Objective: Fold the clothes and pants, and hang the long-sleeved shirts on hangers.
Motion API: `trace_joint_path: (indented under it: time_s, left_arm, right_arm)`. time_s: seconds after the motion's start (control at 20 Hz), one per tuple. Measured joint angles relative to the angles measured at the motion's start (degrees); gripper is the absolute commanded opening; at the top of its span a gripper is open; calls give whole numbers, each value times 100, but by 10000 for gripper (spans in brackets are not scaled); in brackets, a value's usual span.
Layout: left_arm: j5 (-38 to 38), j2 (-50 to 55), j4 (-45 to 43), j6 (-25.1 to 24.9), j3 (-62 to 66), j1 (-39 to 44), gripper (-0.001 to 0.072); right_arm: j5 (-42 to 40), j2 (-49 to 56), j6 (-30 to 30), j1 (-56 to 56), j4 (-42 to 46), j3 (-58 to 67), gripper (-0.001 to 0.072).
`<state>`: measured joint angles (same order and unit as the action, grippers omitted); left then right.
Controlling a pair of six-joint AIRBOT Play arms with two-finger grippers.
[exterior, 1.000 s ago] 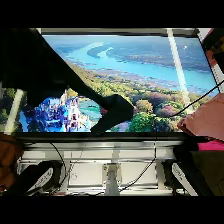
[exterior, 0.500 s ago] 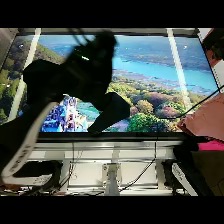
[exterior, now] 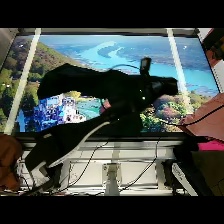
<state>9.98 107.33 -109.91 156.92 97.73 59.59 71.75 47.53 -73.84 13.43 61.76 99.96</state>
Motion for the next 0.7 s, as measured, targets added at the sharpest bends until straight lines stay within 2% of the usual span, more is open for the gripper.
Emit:
trace_joint_path:
  time_s: [0.05, 0.3, 0.45, 0.55, 0.65, 0.7]
  left_arm:
    - [55, 57, 24, 11, 37, 46, 720]
    - [140, -26, 13, 68, 114, -192, 706]
    - [28, -437, -660, 92, 125, -575, 691]
    - [-535, -804, -962, -13, 127, -811, 691]
    - [-1788, -1200, -1154, -796, 129, -981, 675]
    - [-2474, -1366, -1209, -1287, 129, -1040, 624]
  right_arm:
    - [13, 0, 7, 0, 55, 9, 340]
    - [31, -48, 205, 0, 138, 26, 336]
    - [144, -326, 549, -2, -13, -105, 329]
    - [210, -656, 658, -2, 2, -529, 330]
    - [208, -1027, 623, -2, 0, -1333, 330]
    - [201, -1189, 531, -2, -17, -1838, 330]
